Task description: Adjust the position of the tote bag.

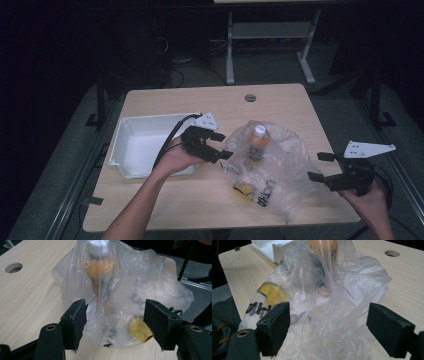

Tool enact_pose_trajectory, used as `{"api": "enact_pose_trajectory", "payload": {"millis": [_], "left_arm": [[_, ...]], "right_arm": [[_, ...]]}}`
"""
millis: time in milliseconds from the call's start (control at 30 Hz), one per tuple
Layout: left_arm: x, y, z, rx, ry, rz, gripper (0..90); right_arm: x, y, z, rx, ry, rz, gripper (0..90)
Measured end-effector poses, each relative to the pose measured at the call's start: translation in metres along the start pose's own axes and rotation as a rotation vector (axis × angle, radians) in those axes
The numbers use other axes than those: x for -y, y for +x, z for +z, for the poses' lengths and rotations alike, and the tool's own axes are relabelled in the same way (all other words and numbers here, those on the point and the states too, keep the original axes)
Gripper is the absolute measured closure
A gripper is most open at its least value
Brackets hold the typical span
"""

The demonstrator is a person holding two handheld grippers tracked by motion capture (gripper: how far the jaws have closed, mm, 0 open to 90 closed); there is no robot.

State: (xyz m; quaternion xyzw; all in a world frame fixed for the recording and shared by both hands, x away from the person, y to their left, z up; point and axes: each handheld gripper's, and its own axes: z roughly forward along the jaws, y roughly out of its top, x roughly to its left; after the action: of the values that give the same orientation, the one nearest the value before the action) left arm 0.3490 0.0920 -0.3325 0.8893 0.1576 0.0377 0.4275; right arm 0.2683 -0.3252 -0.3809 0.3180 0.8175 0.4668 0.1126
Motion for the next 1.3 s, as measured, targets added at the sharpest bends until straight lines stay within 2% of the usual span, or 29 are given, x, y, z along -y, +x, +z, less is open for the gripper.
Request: {"api": "enact_pose_trajectory", "payload": {"millis": [533,833,1033,1300], "left_arm": [[-0.019,0.006,0.026,0.023,0.021,0.036,37.7],[-0.023,0.010,0.041,0.028,0.038,0.039,41.8],[-0.025,0.015,0.052,0.047,0.055,0.026,45.9],[-0.025,0.021,0.064,0.027,0.089,0.029,51.1]], "right_arm": [[0.000,0.000,-0.002,0.001,-0.008,-0.001,18.3],[0.001,0.000,-0.005,0.007,-0.013,-0.001,18.3],[0.001,0.000,-0.006,0.007,-0.014,0.003,18.5],[0.001,0.000,-0.005,0.005,-0.010,-0.001,18.6]]}}
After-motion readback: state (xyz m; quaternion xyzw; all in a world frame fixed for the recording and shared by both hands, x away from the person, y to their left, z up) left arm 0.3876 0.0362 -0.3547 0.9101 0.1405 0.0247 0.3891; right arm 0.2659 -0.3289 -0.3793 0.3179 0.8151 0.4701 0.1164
